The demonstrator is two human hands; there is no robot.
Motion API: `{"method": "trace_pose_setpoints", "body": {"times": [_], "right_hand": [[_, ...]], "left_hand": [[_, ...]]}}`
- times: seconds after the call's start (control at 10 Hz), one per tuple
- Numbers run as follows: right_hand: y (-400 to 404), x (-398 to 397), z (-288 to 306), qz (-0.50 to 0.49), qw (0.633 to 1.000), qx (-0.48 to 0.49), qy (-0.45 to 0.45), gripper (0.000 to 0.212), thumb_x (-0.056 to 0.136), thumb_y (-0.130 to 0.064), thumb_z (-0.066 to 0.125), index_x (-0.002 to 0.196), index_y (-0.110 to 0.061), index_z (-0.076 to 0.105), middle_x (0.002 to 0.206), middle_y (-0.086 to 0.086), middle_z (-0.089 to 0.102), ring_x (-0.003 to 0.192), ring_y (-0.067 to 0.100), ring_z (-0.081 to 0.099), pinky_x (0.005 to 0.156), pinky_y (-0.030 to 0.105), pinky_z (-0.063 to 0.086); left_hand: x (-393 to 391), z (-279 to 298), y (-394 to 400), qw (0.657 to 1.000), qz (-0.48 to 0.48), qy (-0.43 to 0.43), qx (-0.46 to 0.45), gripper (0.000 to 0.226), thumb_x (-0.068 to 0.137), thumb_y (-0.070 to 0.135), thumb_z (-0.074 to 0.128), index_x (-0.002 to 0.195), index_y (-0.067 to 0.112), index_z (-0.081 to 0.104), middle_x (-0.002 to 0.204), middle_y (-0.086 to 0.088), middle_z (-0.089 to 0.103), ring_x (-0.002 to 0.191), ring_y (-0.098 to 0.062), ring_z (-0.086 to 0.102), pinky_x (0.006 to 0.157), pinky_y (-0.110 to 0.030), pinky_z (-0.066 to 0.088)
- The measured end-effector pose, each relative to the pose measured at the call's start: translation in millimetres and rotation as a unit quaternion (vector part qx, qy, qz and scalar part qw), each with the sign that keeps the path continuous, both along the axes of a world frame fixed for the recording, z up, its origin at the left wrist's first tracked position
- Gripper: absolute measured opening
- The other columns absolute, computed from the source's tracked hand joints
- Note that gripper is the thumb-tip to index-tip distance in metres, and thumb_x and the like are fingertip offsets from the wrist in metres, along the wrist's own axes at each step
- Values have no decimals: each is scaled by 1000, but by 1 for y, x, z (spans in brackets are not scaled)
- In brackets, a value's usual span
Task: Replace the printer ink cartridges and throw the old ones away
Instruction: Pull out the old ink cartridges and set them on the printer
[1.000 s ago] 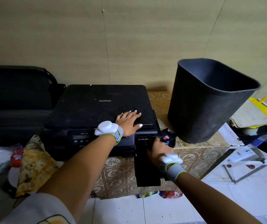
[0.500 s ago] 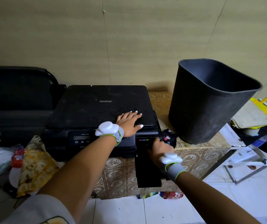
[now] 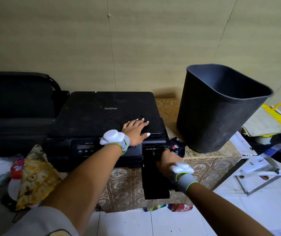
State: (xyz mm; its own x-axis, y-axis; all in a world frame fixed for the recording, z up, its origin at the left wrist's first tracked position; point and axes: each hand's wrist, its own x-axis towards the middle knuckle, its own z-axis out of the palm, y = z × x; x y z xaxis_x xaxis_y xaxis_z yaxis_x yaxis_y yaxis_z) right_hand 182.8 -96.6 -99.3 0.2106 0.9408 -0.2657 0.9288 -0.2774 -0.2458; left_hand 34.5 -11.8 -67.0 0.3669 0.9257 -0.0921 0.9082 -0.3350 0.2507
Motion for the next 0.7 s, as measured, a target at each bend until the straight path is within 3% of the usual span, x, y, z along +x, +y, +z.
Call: {"method": "trace_pose_setpoints", "body": {"times": [0.1, 0.2, 0.4, 0.7], "right_hand": [[0, -1, 0, 6, 1000, -4, -27, 51, 82, -42, 57, 113, -6, 40, 119, 12, 61, 108, 33, 60, 82, 37, 47], [-1, 5, -3, -8, 999, -20, -49, 69, 78, -53, 59, 119, -3, 34, 120, 12, 60, 112, 32, 57, 86, 37, 47], [-2, 12, -11, -18, 999, -37, -34, 64, 75, -64, 53, 109, -10, 56, 113, 8, 65, 103, 30, 62, 78, 34, 46], [-5, 14, -10, -13, 999, -41, -1, 57, 74, -63, 53, 106, -17, 61, 110, 7, 65, 99, 30, 62, 80, 36, 49]], "left_hand": [[0, 0, 0, 1000, -1, -1, 1, 58, 96, 47, 37, 149, 31, 21, 161, 11, 12, 148, -14, 8, 119, -35, 6], [0, 0, 0, 1000, -1, 0, -2, 58, 96, 47, 37, 149, 31, 21, 161, 10, 12, 148, -14, 8, 119, -36, 6], [0, 0, 0, 1000, 0, 2, -2, 58, 96, 46, 37, 149, 31, 21, 161, 10, 12, 148, -14, 8, 119, -36, 6], [0, 1, 0, 1000, 0, 4, -1, 58, 96, 47, 37, 149, 32, 21, 161, 10, 12, 148, -14, 9, 119, -36, 7]]}}
